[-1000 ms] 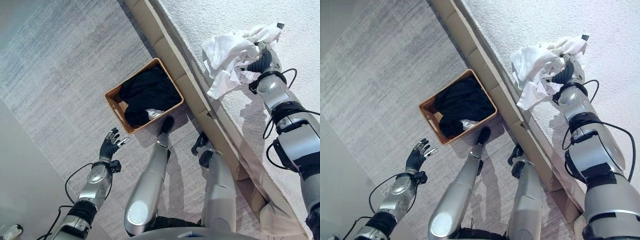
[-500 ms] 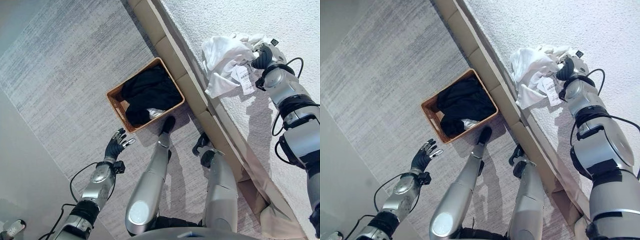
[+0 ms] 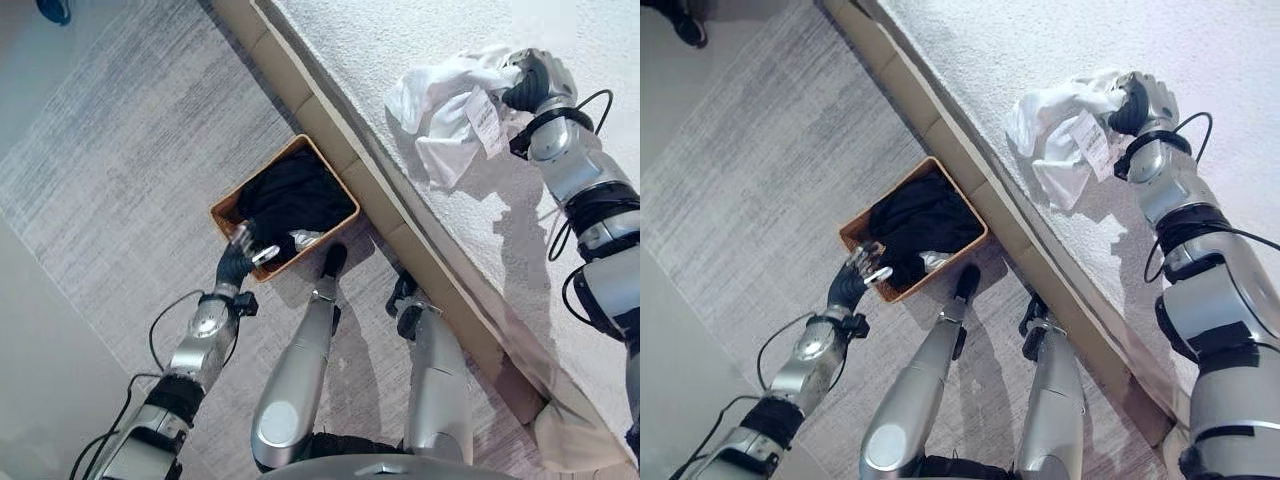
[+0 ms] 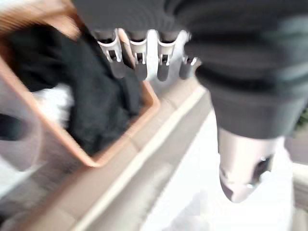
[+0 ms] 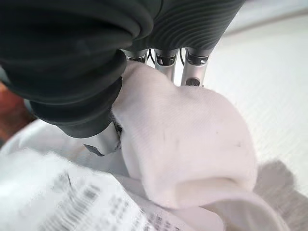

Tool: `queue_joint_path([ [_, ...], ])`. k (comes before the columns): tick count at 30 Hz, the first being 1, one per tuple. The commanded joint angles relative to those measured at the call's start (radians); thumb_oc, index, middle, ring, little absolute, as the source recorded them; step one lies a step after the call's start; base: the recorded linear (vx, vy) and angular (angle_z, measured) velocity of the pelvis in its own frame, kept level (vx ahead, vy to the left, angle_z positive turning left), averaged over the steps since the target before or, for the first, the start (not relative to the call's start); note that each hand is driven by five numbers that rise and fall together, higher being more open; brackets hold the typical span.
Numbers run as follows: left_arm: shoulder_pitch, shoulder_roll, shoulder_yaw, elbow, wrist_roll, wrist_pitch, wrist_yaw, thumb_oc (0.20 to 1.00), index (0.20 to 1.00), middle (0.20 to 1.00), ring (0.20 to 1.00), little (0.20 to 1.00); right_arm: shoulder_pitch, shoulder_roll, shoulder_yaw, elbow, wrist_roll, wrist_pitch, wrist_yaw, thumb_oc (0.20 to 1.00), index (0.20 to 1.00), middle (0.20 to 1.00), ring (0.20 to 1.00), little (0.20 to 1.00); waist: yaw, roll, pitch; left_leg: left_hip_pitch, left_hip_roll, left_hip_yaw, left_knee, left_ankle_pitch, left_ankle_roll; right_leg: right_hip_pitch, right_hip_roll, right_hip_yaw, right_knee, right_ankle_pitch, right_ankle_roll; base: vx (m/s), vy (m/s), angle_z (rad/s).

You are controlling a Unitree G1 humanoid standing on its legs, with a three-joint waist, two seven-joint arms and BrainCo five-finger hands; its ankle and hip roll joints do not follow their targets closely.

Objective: Pick up clothes into the bucket

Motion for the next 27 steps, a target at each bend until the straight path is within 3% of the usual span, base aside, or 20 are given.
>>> queue_joint_path([
  [1,-0.018,0.057,-0.002,-0.095,0.039,-0.068,0.025,1.000,1.000,1.000,1.000,1.000,-0.011,-0.086,-0.011,-0.148,0.049,-0.057,-0.049,0.200,0.200,0.200,0.200,0.200,-0.065,-0.036,-0.013,0.061,0.042,0.032,0.023,-0.057,0.008,0.130,-0.023,0.080,-0.064,0.016,0.098,0.01,0.064,-0.38],
  [4,-0.062,0.077,-0.011,-0.127,0.062,-0.073,0.033,1.000,1.000,1.000,1.000,1.000,0.011,-0.092,-0.026,-0.198,0.081,-0.068,-0.042,0.200,0.200,0.200,0.200,0.200,-0.085,-0.048,-0.013,0.106,0.049,0.051,0.029,-0.073,0.009,0.167,-0.015,0.098,-0.072,0.019,0.101,0.01,0.048,-0.37],
  [9,-0.123,0.113,-0.007,-0.177,0.094,-0.078,0.034,1.000,1.000,1.000,1.000,1.000,0.042,-0.114,-0.028,-0.302,0.157,-0.096,0.018,0.200,0.200,0.200,0.200,0.200,-0.123,-0.093,-0.019,0.242,0.075,0.113,0.036,-0.117,0.016,0.292,0.023,0.159,-0.136,0.043,0.108,0.07,0.046,-0.52],
  [12,-0.155,0.141,-0.009,-0.183,0.187,-0.064,0.051,1.000,1.000,1.000,1.000,1.000,0.097,-0.152,-0.033,-0.429,0.232,-0.117,0.089,0.200,0.200,0.200,0.200,0.200,-0.150,-0.120,-0.085,0.329,0.092,0.147,0.022,-0.145,0.016,0.367,0.049,0.195,-0.189,0.050,0.114,0.15,-0.007,-0.45],
  [15,-0.177,0.155,-0.014,-0.180,0.266,-0.048,0.071,1.000,1.000,1.000,1.000,1.000,0.132,-0.170,-0.048,-0.493,0.278,-0.123,0.123,0.200,0.200,0.200,0.200,0.200,-0.160,-0.124,-0.122,0.362,0.097,0.160,0.005,-0.147,0.015,0.396,0.054,0.204,-0.218,0.057,0.117,0.12,-0.011,-0.32],
  [16,-0.196,0.181,-0.008,-0.198,0.387,-0.020,0.097,1.000,1.000,1.000,1.000,1.000,0.161,-0.201,-0.054,-0.556,0.313,-0.121,0.161,0.200,0.200,0.200,0.200,0.200,-0.172,-0.125,-0.159,0.398,0.098,0.170,-0.017,-0.151,0.012,0.428,0.061,0.208,-0.246,0.058,0.117,0.12,-0.018,-0.19],
  [19,-0.230,0.173,-0.025,-0.180,0.484,0.002,0.115,1.000,1.000,1.000,1.000,1.000,0.196,-0.214,-0.051,-0.638,0.402,-0.121,0.226,0.200,0.200,0.200,0.200,0.200,-0.185,-0.125,-0.206,0.448,0.105,0.188,-0.056,-0.149,0.010,0.471,0.070,0.214,-0.282,0.065,0.122,0.12,-0.005,-0.21],
  [27,-0.291,0.111,-0.090,-0.179,0.514,0.019,0.092,1.000,1.000,1.000,1.000,1.000,0.314,-0.224,-0.082,-0.800,0.580,-0.112,0.339,0.200,0.200,0.200,0.200,0.200,-0.209,-0.124,-0.300,0.523,0.109,0.187,-0.129,-0.139,0.005,0.553,0.067,0.185,-0.328,0.064,0.124,0.08,-0.014,-0.05],
])
